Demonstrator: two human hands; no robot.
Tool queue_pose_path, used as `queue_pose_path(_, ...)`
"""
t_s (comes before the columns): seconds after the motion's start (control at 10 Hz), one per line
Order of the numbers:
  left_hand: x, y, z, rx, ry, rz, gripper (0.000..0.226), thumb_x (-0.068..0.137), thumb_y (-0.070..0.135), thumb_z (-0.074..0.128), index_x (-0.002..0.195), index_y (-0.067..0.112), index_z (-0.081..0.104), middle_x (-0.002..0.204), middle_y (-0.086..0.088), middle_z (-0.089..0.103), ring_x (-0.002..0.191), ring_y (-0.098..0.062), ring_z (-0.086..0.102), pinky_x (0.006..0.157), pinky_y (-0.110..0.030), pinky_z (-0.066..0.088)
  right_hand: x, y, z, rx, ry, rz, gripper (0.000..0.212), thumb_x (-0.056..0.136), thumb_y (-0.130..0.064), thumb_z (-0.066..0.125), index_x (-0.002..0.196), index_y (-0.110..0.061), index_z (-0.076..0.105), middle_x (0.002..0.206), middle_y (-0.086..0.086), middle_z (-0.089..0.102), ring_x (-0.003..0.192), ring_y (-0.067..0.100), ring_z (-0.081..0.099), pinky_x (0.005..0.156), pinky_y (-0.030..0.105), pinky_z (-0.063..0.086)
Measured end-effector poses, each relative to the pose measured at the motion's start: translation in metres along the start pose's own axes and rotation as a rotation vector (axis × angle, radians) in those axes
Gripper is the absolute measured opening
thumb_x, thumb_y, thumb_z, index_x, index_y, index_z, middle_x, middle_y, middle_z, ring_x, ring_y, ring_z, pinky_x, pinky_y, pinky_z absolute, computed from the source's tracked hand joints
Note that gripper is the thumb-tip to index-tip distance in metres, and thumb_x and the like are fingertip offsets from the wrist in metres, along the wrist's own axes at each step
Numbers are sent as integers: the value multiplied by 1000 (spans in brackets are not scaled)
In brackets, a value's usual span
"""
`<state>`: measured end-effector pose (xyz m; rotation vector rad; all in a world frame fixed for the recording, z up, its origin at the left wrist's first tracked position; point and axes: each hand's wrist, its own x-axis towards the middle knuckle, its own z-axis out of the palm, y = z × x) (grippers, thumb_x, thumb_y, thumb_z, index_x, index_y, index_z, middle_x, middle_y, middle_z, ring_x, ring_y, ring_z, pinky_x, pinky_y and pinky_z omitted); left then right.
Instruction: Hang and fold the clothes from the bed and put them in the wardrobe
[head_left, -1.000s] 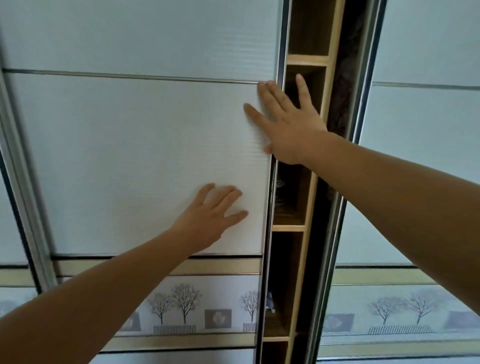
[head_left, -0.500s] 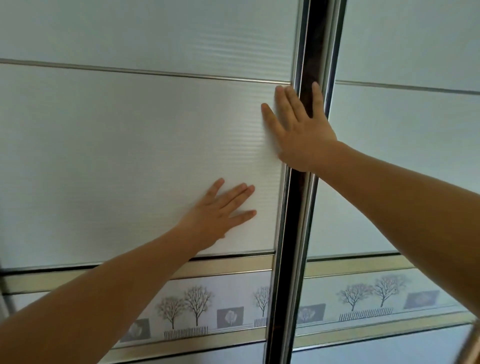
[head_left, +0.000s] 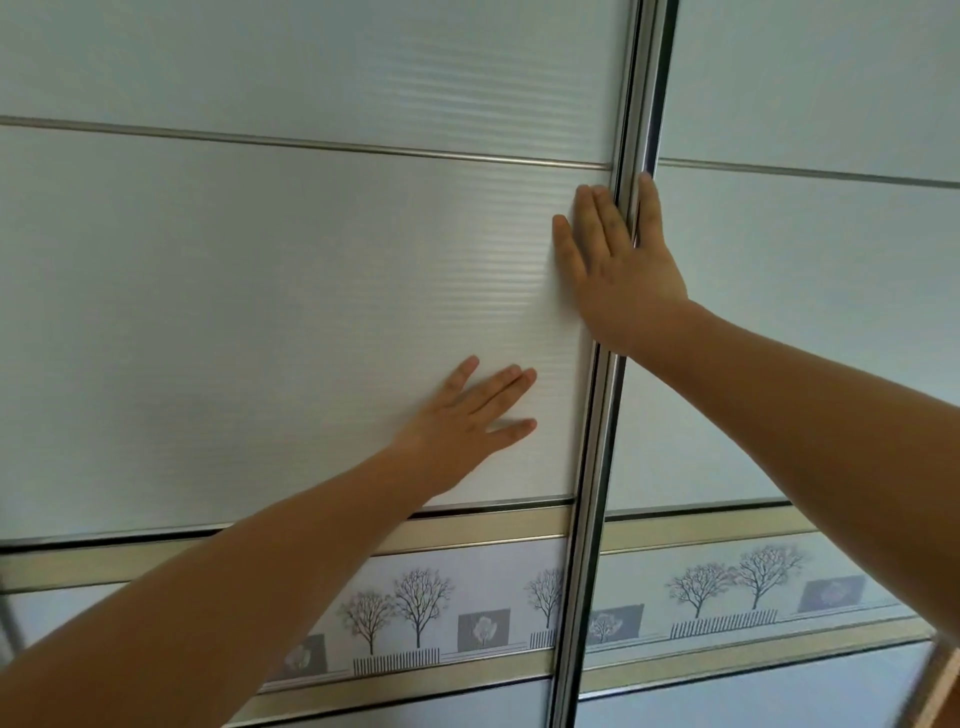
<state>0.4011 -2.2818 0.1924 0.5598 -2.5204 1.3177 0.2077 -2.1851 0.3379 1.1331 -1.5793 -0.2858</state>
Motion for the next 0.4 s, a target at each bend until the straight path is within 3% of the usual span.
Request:
queue_pose_path(0.1, -5, -6, -8, -94, -14, 31, 78, 90, 30, 63, 157, 30, 23, 166, -13, -14, 153, -29, -11, 122, -53, -6, -6, -3, -6, 72, -7, 19, 80, 95, -29, 39, 159, -5, -2, 163, 30, -2, 154, 41, 0, 115, 73, -2)
queue_pose_path(0.2, -28, -14, -22, -435, -49, -69, 60, 96, 28, 55, 153, 30, 36, 163, -2, 23, 150, -22, 19, 121, -42, 20, -17, -10, -14, 309, 48, -8, 60, 88, -21, 51, 146, -10, 39, 148, 22, 35, 143, 37, 29, 118, 69, 3)
queue_pose_path(0.3, -67, -25, -30, -744, -177, -327, 44, 98, 34, 55, 141, 32, 49, 126, 7, 55, 110, -13, 53, 100, -37, 45, -36, -30, -18, 483, 115, -147, 39, 90, -29, 52, 126, -17, 59, 122, 10, 56, 116, 32, 50, 109, 57, 26)
queue_pose_path(0.4, -100, -38, -34, -791, -513, -443, 37, 98, 41, 57, 132, 27, 56, 119, 4, 61, 111, -18, 56, 97, -30, 43, -57, -53, -27, 710, -204, -267, 43, 97, -47, 49, 133, -25, 54, 122, 4, 60, 112, 27, 57, 94, 45, 47)
